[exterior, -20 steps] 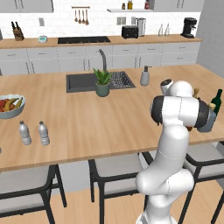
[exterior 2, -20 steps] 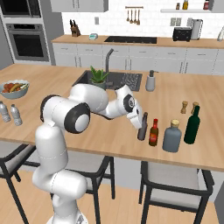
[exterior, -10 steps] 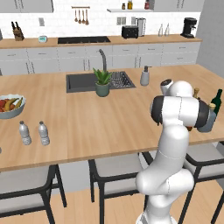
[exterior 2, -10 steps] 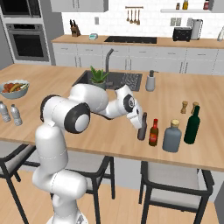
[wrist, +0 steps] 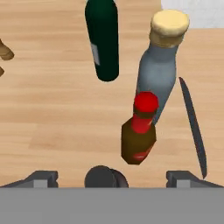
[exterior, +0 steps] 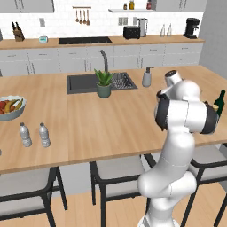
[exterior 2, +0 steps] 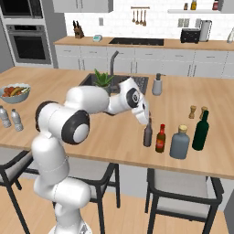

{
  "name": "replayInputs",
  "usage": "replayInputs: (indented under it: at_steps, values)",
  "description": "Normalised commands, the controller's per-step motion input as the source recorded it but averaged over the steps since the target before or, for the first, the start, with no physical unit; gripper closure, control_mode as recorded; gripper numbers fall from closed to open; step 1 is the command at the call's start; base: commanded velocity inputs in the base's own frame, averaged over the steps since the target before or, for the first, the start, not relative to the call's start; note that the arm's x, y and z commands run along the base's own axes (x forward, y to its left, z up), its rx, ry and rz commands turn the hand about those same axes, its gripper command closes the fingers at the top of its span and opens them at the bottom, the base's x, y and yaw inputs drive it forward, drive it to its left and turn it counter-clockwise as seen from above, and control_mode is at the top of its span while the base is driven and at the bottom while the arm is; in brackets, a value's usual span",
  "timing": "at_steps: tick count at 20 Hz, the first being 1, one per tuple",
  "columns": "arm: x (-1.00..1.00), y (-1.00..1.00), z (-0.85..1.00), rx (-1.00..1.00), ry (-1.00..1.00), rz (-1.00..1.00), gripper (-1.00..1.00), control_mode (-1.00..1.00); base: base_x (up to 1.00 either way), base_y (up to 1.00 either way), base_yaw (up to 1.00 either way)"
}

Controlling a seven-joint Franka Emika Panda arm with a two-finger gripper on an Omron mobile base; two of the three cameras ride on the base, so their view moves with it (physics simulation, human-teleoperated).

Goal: Move the plastic bottles in the middle to the plastics group, and the glass bottles in the middle to the glass group.

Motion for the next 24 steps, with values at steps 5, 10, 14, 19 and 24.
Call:
replayInputs:
  at_steps: [5, 10, 14, 19, 24]
  values:
    - [-0.15, 0.00, 0.89, 0.00, 0.00, 0.00, -1.00, -1.00, 0.00, 0.00, 0.00]
    - [-0.57, 0.20, 0.63, 0.00, 0.08, 0.09, -1.00, -1.00, 0.00, 0.00, 0.00]
    - [-0.93, 0.54, 0.39, 0.00, 0.08, 0.31, -1.00, -1.00, 0.00, 0.00, 0.00]
    - [-1.00, 0.34, 0.06, 0.02, -0.01, 0.33, -1.00, -1.00, 0.00, 0.00, 0.00]
    - [-0.96, 0.32, 0.01, 0.01, 0.00, 0.33, -1.00, -1.00, 0.00, 0.00, 0.00]
